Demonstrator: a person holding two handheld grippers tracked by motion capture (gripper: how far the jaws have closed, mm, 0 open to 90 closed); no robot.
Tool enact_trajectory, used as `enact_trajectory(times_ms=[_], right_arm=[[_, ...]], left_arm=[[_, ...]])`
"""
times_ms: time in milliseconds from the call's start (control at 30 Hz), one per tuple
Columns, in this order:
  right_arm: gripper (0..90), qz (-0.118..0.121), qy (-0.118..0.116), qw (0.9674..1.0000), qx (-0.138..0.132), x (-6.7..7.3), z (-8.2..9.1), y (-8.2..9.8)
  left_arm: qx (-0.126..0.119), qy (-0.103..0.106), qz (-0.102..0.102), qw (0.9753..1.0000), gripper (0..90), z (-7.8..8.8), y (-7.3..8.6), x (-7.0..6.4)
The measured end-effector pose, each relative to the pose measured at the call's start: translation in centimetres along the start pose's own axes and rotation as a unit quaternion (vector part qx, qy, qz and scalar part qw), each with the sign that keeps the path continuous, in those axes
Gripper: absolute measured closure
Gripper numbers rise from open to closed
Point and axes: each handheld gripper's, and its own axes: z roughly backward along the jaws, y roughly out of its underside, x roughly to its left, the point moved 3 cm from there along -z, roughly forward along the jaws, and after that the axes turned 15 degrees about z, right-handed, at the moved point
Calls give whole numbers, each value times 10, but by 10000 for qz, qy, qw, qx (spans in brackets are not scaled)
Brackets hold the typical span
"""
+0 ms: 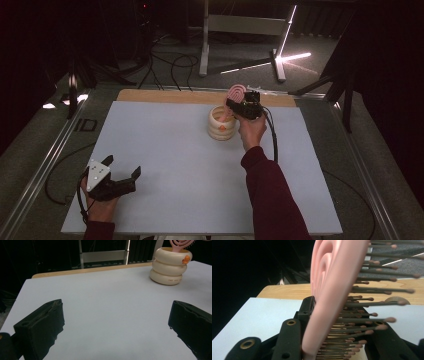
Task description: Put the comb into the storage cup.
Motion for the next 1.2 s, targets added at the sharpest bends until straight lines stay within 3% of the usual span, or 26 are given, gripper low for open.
enact_trajectory(times_ms=[400,1200], right_arm=[[629,-55,-7,10000,-19,-3,1,3],[577,168,273,9994,141,-12,4,9]], left_arm=[[11,0,-11,10000,7,0,0,0],[57,24,-17,10000,8,-2,2,-1]])
